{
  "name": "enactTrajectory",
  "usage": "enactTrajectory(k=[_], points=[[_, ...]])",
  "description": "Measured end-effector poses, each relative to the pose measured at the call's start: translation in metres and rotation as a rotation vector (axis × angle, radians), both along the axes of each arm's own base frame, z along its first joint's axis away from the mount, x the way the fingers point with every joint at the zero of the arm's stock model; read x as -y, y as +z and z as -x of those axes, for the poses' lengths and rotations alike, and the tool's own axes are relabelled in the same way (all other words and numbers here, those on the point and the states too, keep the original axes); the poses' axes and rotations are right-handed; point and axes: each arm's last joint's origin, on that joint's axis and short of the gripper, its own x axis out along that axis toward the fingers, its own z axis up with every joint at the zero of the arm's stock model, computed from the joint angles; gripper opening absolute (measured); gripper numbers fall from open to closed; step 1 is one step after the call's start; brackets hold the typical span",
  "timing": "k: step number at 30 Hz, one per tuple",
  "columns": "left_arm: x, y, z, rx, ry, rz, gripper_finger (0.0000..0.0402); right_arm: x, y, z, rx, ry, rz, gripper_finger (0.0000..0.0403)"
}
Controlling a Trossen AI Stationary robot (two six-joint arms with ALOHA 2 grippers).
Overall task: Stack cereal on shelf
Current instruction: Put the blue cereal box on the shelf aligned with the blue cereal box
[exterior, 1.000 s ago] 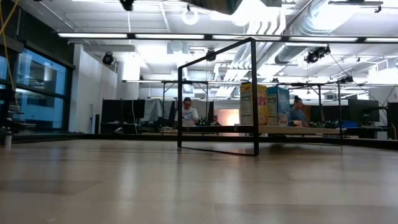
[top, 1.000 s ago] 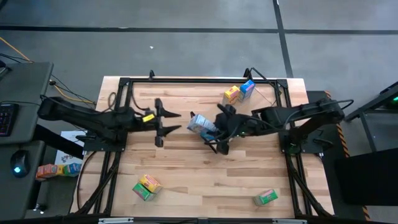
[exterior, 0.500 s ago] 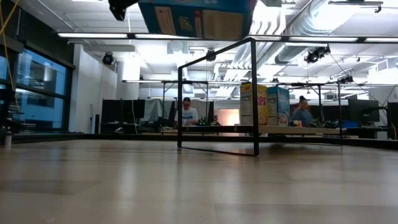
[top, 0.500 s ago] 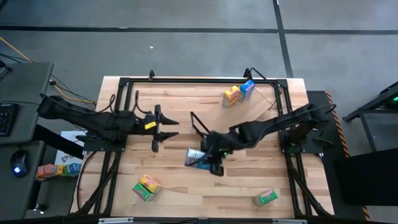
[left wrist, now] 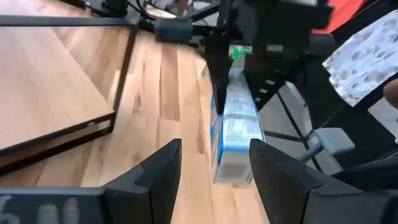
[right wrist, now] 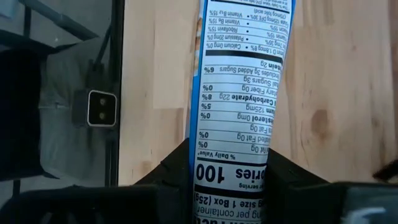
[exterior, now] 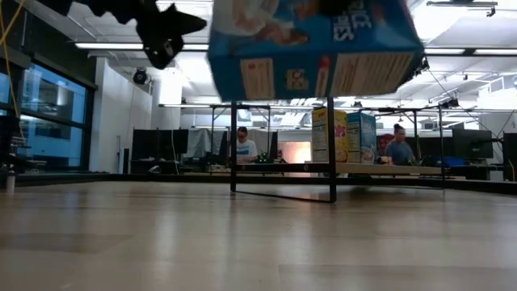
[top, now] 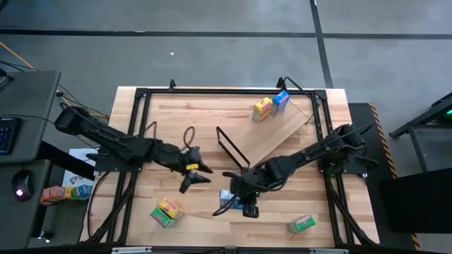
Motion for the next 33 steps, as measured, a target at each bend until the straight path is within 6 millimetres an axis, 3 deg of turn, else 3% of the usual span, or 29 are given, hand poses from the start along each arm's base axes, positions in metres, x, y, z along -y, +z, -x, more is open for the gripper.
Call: enactTrajectory(k=[7,14,19,33], points=[[0.009,-0.006,-0.033,-0.117,-0.093,0.01,0.0181,0.0,-0.021,-0.011,-0.03,0.029,0.001,0.0094],[0.012,-0.024,-0.049,-0.237,-0.112,-0.052,0.0181,-0.002,-0.019,-0.017,0.045,0.062,0.012,0.0094],[0.014,-0.03,-0.053,-0.246,-0.122,-0.064,0.0181,0.004,-0.021,-0.016,0.015,0.035,0.039,0.0094],[0.022,-0.023,-0.049,-0.164,-0.248,-0.178,0.0182,0.005,-0.022,-0.015,0.006,0.027,0.059,0.0094]])
